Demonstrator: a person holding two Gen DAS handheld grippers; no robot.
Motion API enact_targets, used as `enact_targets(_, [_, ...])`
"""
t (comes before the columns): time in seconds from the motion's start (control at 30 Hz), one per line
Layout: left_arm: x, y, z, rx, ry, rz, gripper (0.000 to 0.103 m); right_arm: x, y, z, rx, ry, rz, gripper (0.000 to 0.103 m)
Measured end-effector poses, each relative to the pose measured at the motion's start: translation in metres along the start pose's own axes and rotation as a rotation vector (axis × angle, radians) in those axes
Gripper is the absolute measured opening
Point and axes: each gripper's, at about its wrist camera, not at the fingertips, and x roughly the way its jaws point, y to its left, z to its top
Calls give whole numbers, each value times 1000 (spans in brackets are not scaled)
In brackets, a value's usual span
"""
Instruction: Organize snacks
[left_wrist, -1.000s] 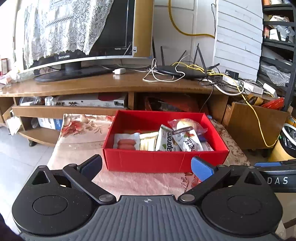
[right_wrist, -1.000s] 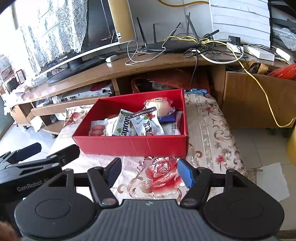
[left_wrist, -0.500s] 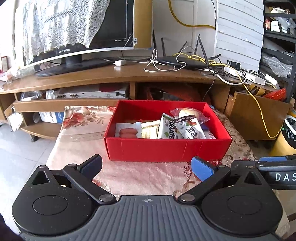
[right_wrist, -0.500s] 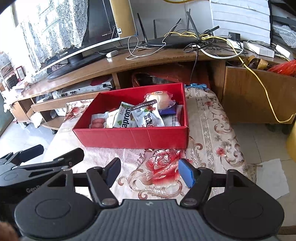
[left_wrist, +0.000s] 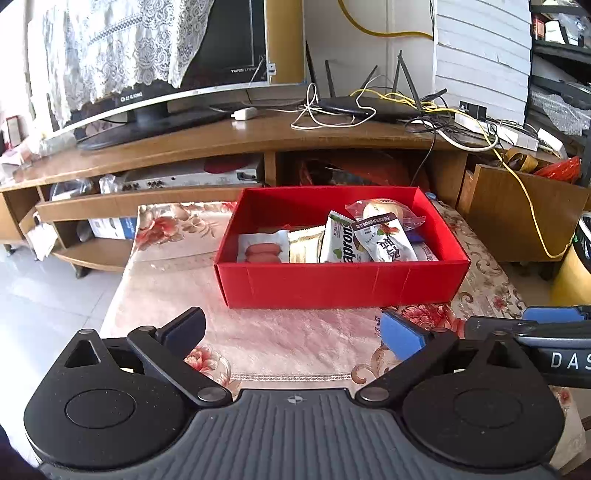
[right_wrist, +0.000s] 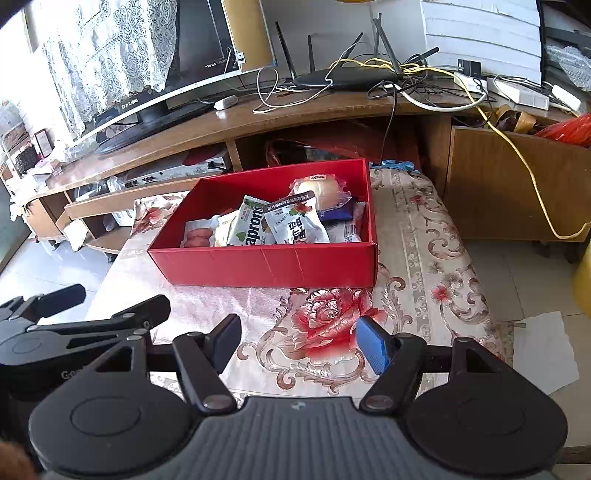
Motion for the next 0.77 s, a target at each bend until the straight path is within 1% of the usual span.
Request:
enact_targets(0.1, [1, -1, 0, -1, 11, -1, 101, 1, 0, 0, -2, 4, 0, 66])
enact_targets(0.2, [4, 1, 1, -16, 33, -18, 101, 1, 0, 0, -1, 7, 0, 66])
enact_targets(0.33, [4, 3, 0, -32, 35, -35, 102, 1, 0, 0, 3, 4, 8, 66])
enact_targets(0.77, [2, -1, 0, -9, 14, -10, 103, 2, -1, 0, 0, 8, 6, 66])
